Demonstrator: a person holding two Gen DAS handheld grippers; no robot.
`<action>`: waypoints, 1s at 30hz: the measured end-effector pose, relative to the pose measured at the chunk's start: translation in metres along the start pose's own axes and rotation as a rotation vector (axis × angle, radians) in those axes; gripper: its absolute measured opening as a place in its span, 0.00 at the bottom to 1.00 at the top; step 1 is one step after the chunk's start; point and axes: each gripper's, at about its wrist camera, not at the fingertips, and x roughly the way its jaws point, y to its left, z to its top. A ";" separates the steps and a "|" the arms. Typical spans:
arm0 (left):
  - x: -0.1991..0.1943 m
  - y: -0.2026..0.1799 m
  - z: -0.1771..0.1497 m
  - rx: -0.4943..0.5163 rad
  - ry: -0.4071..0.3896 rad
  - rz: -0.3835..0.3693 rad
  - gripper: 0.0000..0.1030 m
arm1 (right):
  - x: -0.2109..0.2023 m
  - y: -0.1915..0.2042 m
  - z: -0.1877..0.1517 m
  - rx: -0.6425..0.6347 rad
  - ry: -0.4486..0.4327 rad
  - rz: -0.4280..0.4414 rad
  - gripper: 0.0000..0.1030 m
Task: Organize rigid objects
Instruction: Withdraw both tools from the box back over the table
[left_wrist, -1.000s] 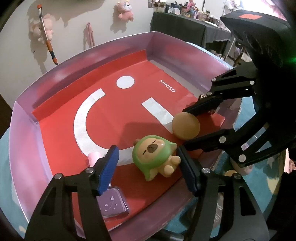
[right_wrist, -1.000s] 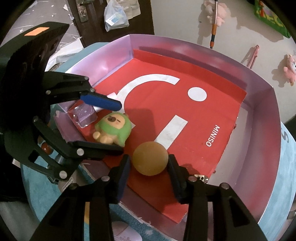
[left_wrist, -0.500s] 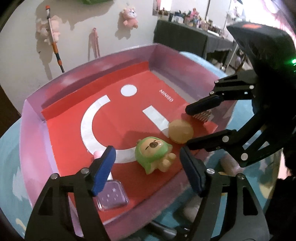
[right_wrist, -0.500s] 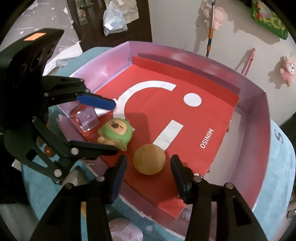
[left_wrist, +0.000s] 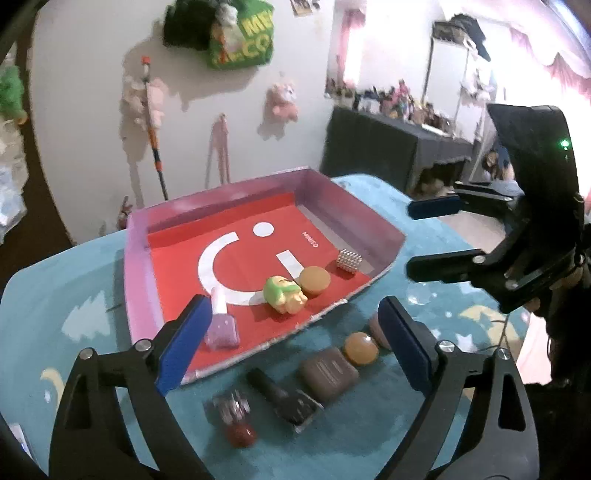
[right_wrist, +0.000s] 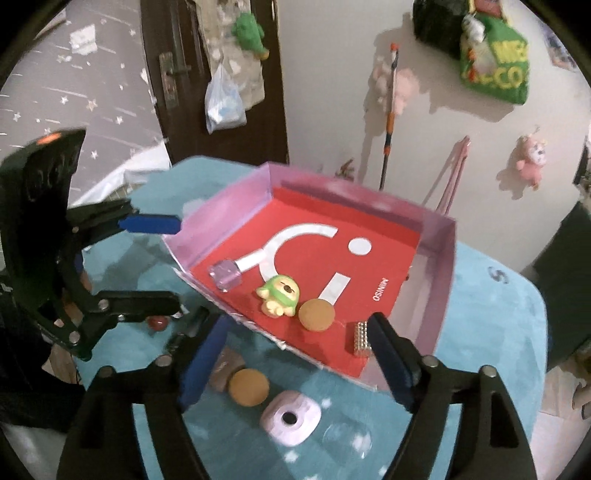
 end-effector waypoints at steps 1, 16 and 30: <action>-0.005 -0.003 -0.003 -0.003 -0.008 0.006 0.90 | -0.008 0.003 -0.004 0.006 -0.020 -0.011 0.84; -0.061 -0.042 -0.070 -0.119 -0.148 0.184 0.90 | -0.075 0.041 -0.081 0.185 -0.200 -0.132 1.00; -0.045 -0.057 -0.138 -0.244 -0.157 0.359 0.93 | -0.030 0.067 -0.159 0.323 -0.221 -0.268 1.00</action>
